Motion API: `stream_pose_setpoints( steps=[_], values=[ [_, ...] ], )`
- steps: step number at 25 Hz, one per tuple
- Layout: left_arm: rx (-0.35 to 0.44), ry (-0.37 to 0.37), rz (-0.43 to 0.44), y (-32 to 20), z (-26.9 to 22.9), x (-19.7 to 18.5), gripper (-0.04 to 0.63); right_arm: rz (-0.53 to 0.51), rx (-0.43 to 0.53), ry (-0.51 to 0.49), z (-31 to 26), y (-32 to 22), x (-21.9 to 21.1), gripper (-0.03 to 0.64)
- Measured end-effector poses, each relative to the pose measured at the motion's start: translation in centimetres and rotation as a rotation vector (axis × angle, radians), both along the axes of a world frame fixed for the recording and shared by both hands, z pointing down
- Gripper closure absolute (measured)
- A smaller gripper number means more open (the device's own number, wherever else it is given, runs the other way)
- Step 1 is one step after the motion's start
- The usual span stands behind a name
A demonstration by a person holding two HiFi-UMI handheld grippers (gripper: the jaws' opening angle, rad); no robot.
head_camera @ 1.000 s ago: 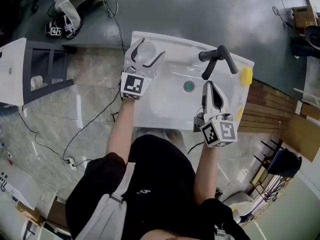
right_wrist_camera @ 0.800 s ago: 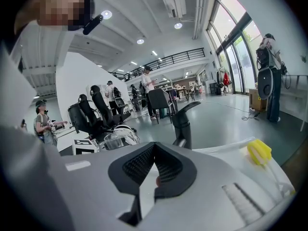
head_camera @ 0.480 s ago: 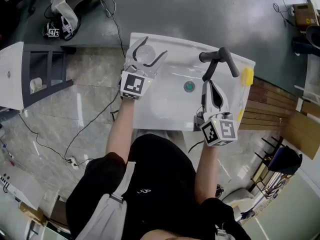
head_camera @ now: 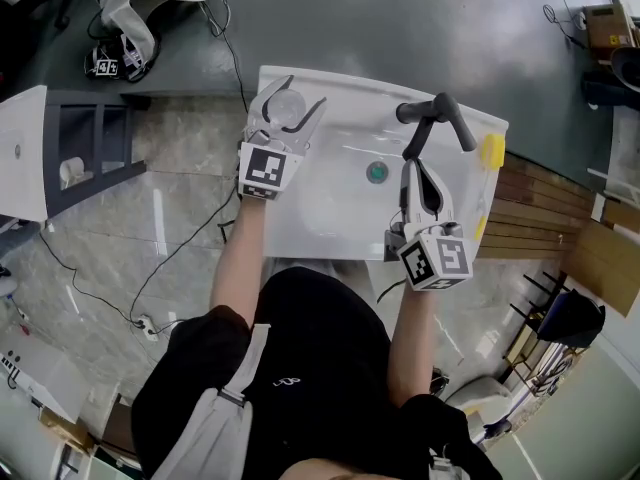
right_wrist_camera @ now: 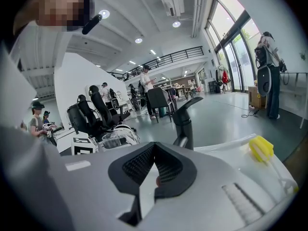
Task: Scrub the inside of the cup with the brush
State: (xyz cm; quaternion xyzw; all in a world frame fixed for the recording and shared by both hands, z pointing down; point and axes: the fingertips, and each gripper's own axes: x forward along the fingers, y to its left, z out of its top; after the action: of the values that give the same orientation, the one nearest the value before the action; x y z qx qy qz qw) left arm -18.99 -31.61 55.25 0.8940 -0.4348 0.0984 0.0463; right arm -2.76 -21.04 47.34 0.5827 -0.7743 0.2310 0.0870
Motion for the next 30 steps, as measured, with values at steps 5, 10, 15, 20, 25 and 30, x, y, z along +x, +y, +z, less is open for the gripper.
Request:
stream_pose_setpoints(
  steps=[5,10,15,20,25,30],
  values=[
    [-0.031,-0.023,0.000,1.6,-0.3,-0.1,0.327,0.005,0.014,-0.013,-0.5,0.7,0.4,0.617],
    [-0.026,-0.077,0.010,3.6,-1.4,0.1,0.327,0.017,0.039,-0.021,-1.1,2.1,2.3,0.616],
    [-0.029,-0.125,-0.023,5.4,-2.6,0.8,0.327,0.039,0.063,-0.043,-1.5,2.7,6.1,0.615],
    [-0.033,-0.170,-0.036,7.1,-3.6,2.0,0.327,0.062,0.057,-0.034,-0.9,3.9,9.9,0.612],
    [-0.037,-0.222,-0.027,8.5,-4.2,3.6,0.327,0.093,0.024,-0.012,0.5,5.6,14.3,0.611],
    [-0.044,-0.276,-0.023,9.4,-4.5,5.2,0.327,0.116,-0.017,0.000,2.4,7.6,18.9,0.589]
  ],
)
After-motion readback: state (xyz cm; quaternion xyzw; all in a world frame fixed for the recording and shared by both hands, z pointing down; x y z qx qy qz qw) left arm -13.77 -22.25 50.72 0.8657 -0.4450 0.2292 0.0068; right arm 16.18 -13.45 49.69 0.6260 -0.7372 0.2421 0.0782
